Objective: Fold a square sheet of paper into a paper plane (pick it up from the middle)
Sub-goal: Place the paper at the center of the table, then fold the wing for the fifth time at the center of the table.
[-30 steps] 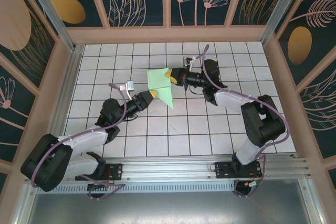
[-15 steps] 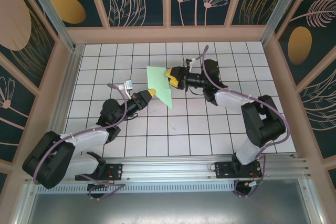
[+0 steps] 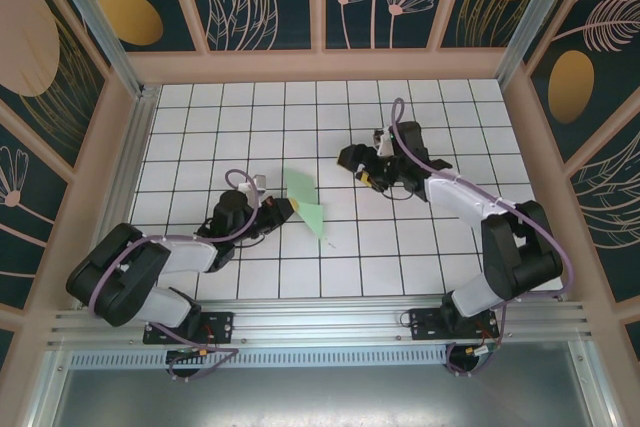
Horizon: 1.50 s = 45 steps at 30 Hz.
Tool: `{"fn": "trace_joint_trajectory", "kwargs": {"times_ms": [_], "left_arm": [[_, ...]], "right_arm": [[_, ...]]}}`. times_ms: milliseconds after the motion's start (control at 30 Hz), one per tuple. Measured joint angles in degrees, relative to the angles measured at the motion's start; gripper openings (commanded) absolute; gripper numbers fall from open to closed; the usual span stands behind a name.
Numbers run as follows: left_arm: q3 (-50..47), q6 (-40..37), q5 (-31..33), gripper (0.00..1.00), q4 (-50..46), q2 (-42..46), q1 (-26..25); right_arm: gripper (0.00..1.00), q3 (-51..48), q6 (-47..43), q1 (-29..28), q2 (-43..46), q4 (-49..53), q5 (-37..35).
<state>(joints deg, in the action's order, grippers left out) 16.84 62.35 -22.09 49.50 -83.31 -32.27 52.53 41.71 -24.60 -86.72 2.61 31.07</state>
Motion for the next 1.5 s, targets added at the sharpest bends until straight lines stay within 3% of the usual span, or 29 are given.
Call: {"fn": "trace_joint_trajectory", "kwargs": {"times_ms": [100, 300, 433, 667, 1167, 1400, 1500], "left_arm": [[-0.9, -1.3, -1.5, 0.01, 1.6, -3.8, 0.0], [-3.8, -2.3, -2.7, 0.01, 5.8, -8.1, 0.0], [-5.3, -3.3, -1.8, 0.01, 4.9, -8.1, 0.0], [-3.9, -5.2, -0.1, 0.01, 1.1, -7.6, 0.0], [-1.7, -5.8, 0.1, 0.01, -1.1, -7.6, 0.0], [-1.0, -5.5, -0.4, 0.20, -1.3, -7.6, 0.0], [-1.0, -4.7, -1.0, 0.23, -0.4, -7.6, 0.0]], "right_arm": [[0.84, 0.0, -3.4, -3.6, 0.0, 3.1, -4.9], [0.59, 0.0, -6.8, -10.1, -1.4, 4.5, -9.6], [0.41, 0.0, -7.7, -13.4, -3.9, 4.2, -10.0], [0.25, 0.0, -8.4, -18.7, -9.6, 3.7, -7.9], [0.14, 0.0, -8.3, -20.5, -15.4, 2.3, -6.0], [0.12, -0.6, -7.9, -20.2, -16.4, 0.8, -6.1], [0.09, -1.1, -6.9, -19.9, -16.7, -0.1, -6.0]]}}
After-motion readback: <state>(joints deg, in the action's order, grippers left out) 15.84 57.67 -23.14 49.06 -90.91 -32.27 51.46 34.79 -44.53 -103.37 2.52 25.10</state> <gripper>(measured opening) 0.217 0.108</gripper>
